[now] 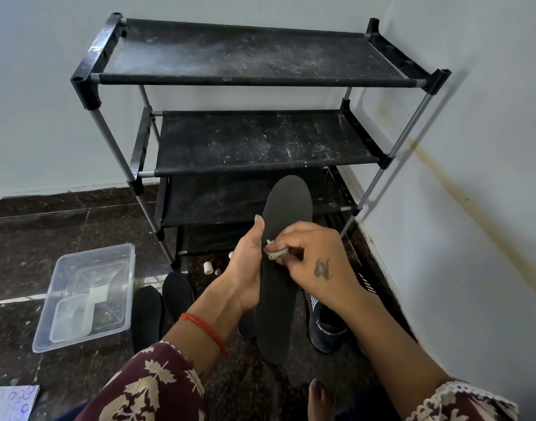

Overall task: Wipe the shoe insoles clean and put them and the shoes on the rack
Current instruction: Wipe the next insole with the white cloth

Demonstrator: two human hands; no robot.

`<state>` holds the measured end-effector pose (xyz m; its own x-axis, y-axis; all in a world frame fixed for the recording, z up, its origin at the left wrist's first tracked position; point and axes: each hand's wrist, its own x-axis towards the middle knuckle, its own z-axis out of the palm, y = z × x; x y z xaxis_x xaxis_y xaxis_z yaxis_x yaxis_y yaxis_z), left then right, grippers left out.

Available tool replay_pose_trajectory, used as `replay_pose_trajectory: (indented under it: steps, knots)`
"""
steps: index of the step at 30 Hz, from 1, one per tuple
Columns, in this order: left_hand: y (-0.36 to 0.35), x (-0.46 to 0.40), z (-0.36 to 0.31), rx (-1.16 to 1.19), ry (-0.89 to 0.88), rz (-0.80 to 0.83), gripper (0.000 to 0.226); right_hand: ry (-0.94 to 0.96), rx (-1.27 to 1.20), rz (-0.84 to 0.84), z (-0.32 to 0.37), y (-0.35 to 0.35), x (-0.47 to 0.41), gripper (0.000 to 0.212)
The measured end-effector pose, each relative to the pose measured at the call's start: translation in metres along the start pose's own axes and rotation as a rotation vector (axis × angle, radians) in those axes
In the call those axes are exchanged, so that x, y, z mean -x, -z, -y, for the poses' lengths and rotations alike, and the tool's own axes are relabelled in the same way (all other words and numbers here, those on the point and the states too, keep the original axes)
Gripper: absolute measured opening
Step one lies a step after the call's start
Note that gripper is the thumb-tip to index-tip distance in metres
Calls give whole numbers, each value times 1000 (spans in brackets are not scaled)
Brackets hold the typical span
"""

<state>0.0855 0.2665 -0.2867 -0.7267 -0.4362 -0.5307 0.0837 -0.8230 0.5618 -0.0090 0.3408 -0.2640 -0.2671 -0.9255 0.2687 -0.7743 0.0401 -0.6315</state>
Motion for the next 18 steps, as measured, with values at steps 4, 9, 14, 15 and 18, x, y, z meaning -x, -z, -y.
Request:
replay_pose_trajectory:
  steps: [4,9,14,15,18]
  knots:
    - [1,-1,3,-58,40,-11,67,-25,59,-27,-10,2,-2,28]
    - [-4,2,2,-34,50,-13,65,-136,153,-180,-28,15,-7,22]
    - [-4,5,-1,-29,77,2,67,-249,165,-417,-39,40,-6,21]
    - [-4,5,-1,-26,77,3,67,-263,105,-457,-38,43,-6,23]
    - [-4,6,-2,-21,67,-4,66,-236,-85,-372,-28,38,-7,25]
